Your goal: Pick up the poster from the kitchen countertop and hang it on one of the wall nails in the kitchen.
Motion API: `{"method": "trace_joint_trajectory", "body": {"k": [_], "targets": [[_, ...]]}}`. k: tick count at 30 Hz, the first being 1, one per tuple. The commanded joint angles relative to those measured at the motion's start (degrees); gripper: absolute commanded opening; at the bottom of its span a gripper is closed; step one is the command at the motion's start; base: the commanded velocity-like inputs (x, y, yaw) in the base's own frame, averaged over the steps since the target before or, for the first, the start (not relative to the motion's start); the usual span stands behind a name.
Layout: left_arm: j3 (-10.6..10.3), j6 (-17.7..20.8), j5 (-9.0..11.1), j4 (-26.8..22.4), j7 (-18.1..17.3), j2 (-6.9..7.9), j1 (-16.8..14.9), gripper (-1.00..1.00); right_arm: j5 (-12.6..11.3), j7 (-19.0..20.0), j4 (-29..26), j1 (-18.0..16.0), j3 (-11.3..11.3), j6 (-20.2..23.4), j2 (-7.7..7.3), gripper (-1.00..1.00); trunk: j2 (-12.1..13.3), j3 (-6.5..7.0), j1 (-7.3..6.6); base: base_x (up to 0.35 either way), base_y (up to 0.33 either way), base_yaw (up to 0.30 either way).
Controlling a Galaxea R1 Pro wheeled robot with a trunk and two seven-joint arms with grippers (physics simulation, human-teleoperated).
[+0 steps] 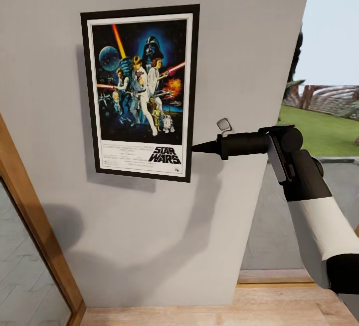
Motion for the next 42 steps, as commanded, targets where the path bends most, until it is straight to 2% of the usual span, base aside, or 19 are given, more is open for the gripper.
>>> {"method": "trace_joint_trajectory", "body": {"k": [1,12,21,42], "targets": [[0.1,-0.1,0.0,-0.1,0.0,-0.01,0.1,1.0,-0.3,0.1,0.0,0.0,0.1,0.6,-0.05,-1.0,0.0,-0.01,0.02,0.014,0.0,0.0],[0.1,-0.1,0.0,-0.1,0.0,-0.01,0.1,1.0,-0.3,0.1,0.0,0.0,0.1,0.6,-0.05,-1.0,0.0,-0.01,0.02,0.009,0.0,0.0],[0.1,-0.1,0.0,-0.1,0.0,-0.01,0.1,1.0,-0.3,0.1,0.0,0.0,0.1,0.6,-0.05,-1.0,0.0,-0.01,0.02,0.155,0.0,0.0],[0.1,-0.1,0.0,-0.1,0.0,-0.01,0.0,1.0,-0.3,0.1,0.0,0.0,0.1,0.6,-0.05,-1.0,0.0,-0.01,0.02,0.005,0.0,0.0]]}}
